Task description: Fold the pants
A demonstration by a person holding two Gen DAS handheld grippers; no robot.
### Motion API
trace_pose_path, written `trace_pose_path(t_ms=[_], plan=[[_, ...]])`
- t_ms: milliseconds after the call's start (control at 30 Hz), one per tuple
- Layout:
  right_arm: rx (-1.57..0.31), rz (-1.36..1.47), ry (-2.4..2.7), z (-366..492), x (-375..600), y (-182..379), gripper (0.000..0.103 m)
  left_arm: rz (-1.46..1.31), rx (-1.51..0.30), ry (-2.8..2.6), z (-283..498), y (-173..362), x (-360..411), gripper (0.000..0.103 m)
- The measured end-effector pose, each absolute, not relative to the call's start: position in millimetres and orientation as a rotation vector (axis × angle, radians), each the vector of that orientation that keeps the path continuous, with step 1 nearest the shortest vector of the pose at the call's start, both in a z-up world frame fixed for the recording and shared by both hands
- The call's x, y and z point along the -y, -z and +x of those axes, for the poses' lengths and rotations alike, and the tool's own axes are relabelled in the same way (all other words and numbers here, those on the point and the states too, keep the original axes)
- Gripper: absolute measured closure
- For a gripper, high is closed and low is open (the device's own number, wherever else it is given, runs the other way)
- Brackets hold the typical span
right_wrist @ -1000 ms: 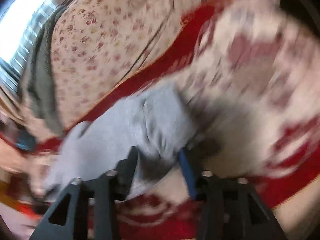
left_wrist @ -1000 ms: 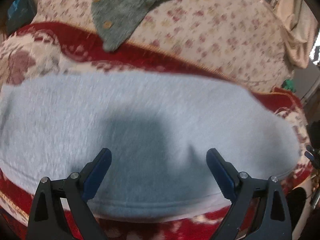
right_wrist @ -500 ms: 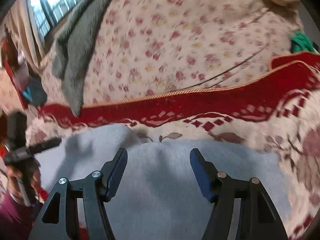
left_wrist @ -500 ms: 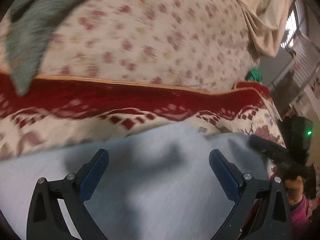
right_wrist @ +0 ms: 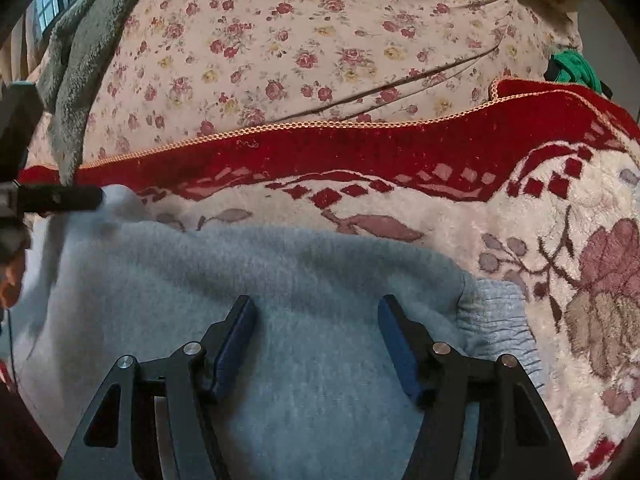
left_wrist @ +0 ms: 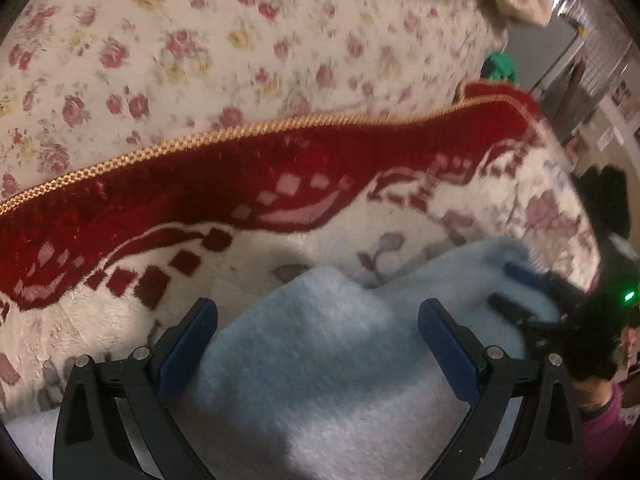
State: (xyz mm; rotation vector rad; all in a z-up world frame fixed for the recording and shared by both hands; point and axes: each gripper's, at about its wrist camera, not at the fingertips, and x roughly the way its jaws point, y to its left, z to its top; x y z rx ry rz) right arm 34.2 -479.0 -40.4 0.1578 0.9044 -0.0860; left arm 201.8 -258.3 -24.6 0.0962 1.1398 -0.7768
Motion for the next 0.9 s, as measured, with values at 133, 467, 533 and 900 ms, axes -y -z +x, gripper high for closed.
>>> trace_pose_path(t_ms=[133,467,533,900], plan=[[-0.9,0.18,0.073,34.5,478.1,39.6,0.034,0.127,-1.182,0.753,208.9,42.7,262.6,0.033],[-0.912,0.214,0.077,35.6,481.4,41.1,0.034,0.029,-1.111,0.694,223.6,50.5,259.3,0.053],[-0.923,0.2,0.087,34.6,477.3,36.4,0.034,0.026,-1.095,0.652,220.4,41.2,249.8,0.02],[-0.845,0.199,-0.115,33.7,395.3,-13.5,0.029,-0.017,-0.961,0.465,151.6,-10.6,144.9,0.011]])
